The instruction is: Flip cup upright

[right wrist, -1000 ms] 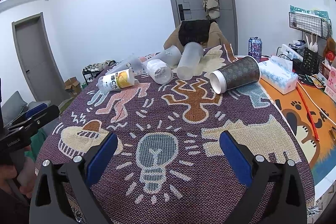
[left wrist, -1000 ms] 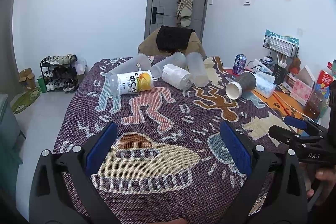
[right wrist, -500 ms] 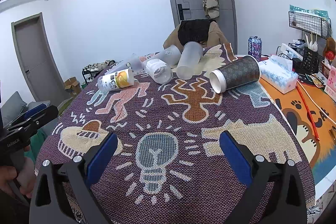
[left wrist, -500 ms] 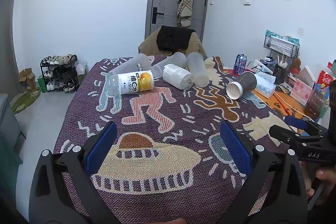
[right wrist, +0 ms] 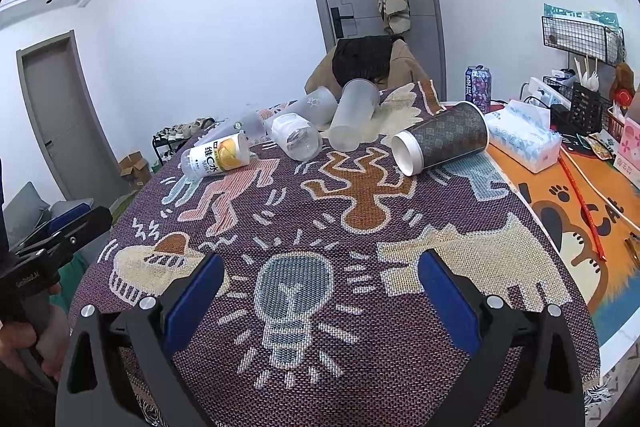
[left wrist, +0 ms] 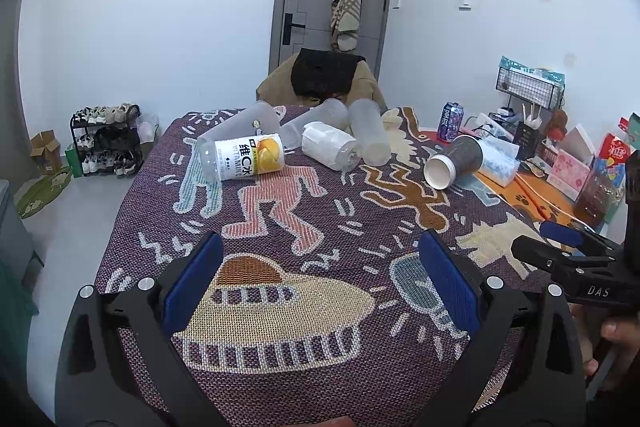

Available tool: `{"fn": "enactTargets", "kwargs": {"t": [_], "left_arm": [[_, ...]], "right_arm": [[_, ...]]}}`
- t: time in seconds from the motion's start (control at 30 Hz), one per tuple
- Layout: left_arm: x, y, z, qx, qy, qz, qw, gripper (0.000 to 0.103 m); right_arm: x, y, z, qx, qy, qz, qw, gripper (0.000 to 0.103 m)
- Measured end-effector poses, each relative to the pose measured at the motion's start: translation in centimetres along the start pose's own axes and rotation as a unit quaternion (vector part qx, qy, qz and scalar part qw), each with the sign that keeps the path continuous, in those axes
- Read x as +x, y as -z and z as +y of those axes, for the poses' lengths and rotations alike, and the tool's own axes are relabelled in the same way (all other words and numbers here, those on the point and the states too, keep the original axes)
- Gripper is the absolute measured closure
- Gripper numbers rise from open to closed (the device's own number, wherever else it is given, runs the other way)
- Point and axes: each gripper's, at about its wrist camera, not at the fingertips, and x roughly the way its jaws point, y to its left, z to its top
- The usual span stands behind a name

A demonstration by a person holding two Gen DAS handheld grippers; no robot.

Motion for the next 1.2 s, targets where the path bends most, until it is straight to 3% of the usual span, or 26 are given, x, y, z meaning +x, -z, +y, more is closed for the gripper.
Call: {"fn": "enactTargets", "kwargs": {"t": [0.33,0.67,1.2], "left_arm": [[0.5,0.0,-0.2,0.000,0.002,0.004,1.0000,0.006],[2.0,-0.9,0.2,-0.005,0.001,0.009,0.9999,0.006],[6.7,-4.3,-1.3,0.004,-0.003,0.027,0.9996,0.006]], "right_arm": [[0.1,0.0,-0.6,0.016,-0.009,0.004,1.000,0.008],[1.9,-1.9,-3.3,0.078,-0.045,0.008,0.996,0.008],[6.2,-5.4,-10.6,0.205,-0.019,-0.001,0.979,0.008]]}}
